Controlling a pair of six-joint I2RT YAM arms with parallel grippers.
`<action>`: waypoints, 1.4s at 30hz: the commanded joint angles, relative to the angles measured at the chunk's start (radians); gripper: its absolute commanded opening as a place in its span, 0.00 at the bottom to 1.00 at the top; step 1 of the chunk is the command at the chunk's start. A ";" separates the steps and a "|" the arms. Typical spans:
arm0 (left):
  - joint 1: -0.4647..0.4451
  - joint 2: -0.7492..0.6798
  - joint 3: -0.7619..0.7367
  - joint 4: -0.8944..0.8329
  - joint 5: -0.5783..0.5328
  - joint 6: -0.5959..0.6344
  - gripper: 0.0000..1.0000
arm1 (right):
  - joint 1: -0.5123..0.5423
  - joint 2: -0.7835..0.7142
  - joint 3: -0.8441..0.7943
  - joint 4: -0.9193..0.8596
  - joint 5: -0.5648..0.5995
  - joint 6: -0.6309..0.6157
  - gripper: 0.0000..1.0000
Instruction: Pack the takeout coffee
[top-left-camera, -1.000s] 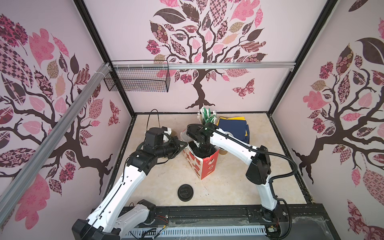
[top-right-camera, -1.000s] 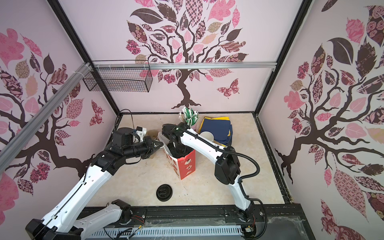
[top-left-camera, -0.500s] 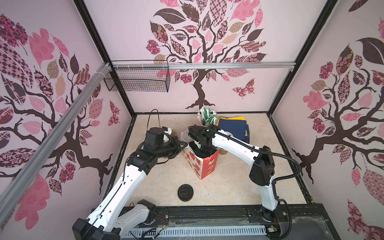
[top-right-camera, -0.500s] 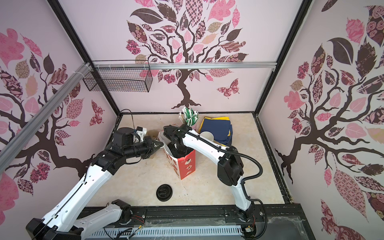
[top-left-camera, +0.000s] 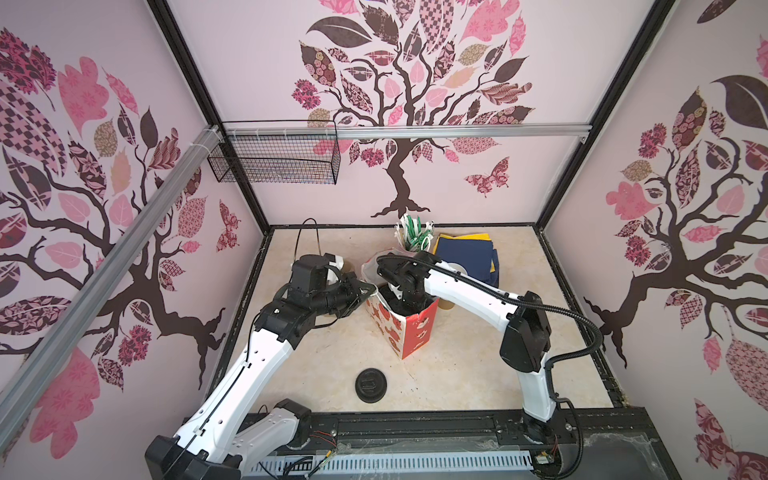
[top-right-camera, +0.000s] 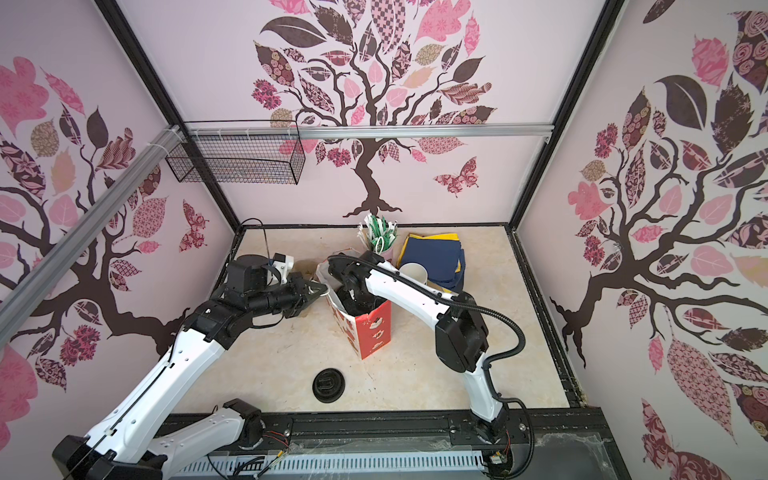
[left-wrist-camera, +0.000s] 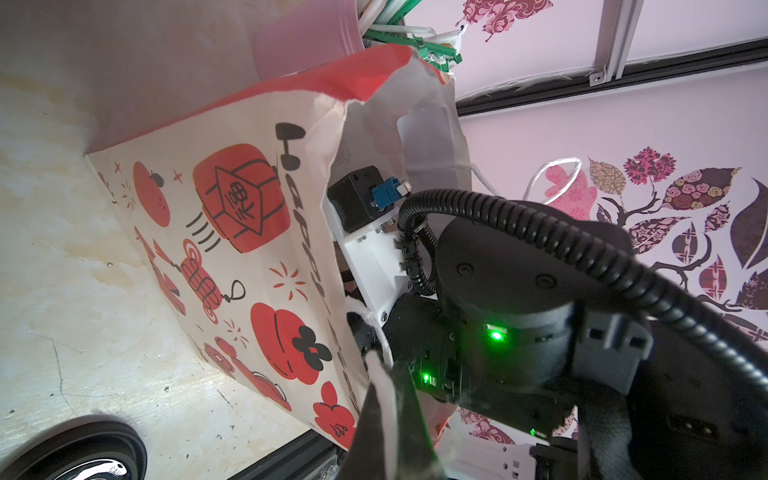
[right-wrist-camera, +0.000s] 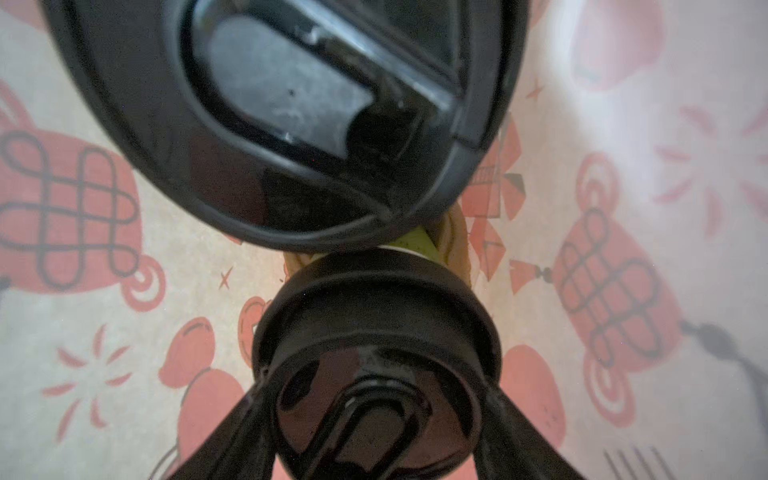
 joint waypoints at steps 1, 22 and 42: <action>-0.005 -0.003 -0.013 0.000 -0.014 0.015 0.00 | -0.007 0.149 -0.070 0.073 -0.012 -0.015 0.64; -0.005 -0.008 -0.019 0.001 -0.010 0.016 0.00 | -0.019 0.264 -0.002 0.075 0.022 -0.027 0.64; -0.004 -0.005 -0.016 0.003 -0.022 0.016 0.00 | -0.025 0.282 0.067 0.046 0.032 -0.045 0.64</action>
